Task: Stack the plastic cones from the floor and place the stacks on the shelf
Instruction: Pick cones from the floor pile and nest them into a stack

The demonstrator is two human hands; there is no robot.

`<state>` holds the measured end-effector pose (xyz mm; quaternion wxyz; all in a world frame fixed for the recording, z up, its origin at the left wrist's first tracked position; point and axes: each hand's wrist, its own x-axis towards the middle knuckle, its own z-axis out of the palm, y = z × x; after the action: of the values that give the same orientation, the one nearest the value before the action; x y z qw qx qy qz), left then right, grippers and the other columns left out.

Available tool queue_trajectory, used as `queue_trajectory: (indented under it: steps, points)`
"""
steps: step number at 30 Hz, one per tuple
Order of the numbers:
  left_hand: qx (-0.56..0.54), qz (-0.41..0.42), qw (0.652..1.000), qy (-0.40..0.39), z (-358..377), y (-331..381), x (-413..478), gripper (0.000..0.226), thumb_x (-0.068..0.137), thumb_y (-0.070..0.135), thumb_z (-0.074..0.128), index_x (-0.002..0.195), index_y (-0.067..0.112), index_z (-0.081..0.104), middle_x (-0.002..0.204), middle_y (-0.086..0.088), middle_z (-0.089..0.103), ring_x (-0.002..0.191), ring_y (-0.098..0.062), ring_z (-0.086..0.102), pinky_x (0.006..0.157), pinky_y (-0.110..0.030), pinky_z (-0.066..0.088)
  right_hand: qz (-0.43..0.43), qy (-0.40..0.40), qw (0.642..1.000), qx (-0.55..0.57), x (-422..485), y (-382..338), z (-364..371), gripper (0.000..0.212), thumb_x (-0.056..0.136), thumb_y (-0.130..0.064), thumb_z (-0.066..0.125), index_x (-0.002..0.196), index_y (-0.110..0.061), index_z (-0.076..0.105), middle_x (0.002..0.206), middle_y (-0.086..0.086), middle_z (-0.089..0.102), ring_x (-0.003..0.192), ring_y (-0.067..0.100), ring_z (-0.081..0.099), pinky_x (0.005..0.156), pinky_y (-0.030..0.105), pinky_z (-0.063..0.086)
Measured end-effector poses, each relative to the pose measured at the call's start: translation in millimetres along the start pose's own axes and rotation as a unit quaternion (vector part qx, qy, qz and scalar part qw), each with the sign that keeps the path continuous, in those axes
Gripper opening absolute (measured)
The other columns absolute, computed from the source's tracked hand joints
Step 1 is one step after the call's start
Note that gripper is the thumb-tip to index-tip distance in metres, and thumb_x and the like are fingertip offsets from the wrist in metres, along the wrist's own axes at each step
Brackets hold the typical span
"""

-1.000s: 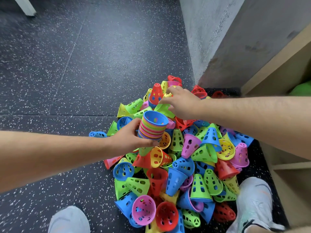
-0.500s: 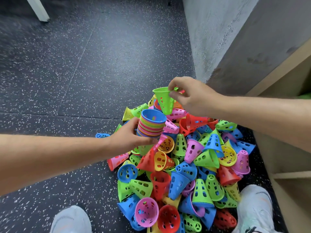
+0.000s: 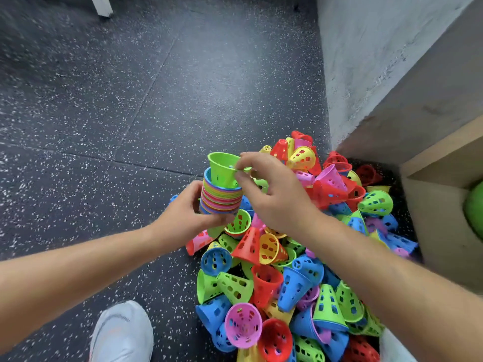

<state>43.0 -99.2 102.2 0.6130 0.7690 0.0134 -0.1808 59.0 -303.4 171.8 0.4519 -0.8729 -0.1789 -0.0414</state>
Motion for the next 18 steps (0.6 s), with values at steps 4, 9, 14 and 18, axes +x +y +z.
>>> queue_trajectory:
  steps: [4, 9, 14, 18]
  points:
    - [-0.007, -0.001, 0.999, 0.036, -15, -9, -15, 0.076, 0.055, 0.050, 0.092, 0.119, 0.024, 0.062, 0.110, 0.005, 0.076, 0.103, -0.011, 0.072, 0.092, -0.038, 0.058, 0.080, -0.038, 0.994, 0.057, -16, -7, 41, 0.012, 0.092, -0.020, 0.066, 0.104, -0.021, 0.068, 0.136, -0.004, 0.056, 0.133, -0.001, 0.044, 0.109, 0.011, 0.029]
    - [0.016, -0.038, 0.997, 0.068, -33, -44, -41, 0.064, 0.066, 0.028, 0.098, 0.118, 0.020, 0.060, 0.106, 0.012, 0.076, 0.093, -0.002, 0.071, 0.081, -0.019, 0.053, 0.123, -0.049, 0.983, 0.127, -23, -6, 93, 0.027, 0.089, -0.032, 0.059, 0.116, -0.027, 0.063, 0.131, -0.014, 0.057, 0.123, -0.001, 0.052, 0.105, 0.025, 0.042]
    - [0.049, -0.051, 0.990, 0.126, -59, -87, -60, 0.059, 0.071, 0.016, 0.095, 0.116, 0.028, 0.058, 0.106, 0.022, 0.072, 0.091, 0.006, 0.068, 0.077, -0.009, 0.048, 0.129, -0.042, 0.990, 0.047, 2, 19, 132, 0.025, 0.097, -0.014, 0.052, 0.118, -0.021, 0.061, 0.118, -0.006, 0.058, 0.106, 0.010, 0.057, 0.098, 0.036, 0.048]
    - [0.027, -0.067, 0.983, 0.169, -73, -109, -61, 0.078, 0.060, 0.035, 0.097, 0.122, 0.020, 0.053, 0.104, 0.009, 0.073, 0.091, 0.003, 0.068, 0.077, -0.012, 0.051, 0.056, -0.198, 0.969, -0.134, 34, 45, 172, 0.043, 0.091, -0.002, 0.050, 0.131, -0.017, 0.059, 0.126, 0.010, 0.054, 0.118, 0.032, 0.050, 0.101, 0.043, 0.042]
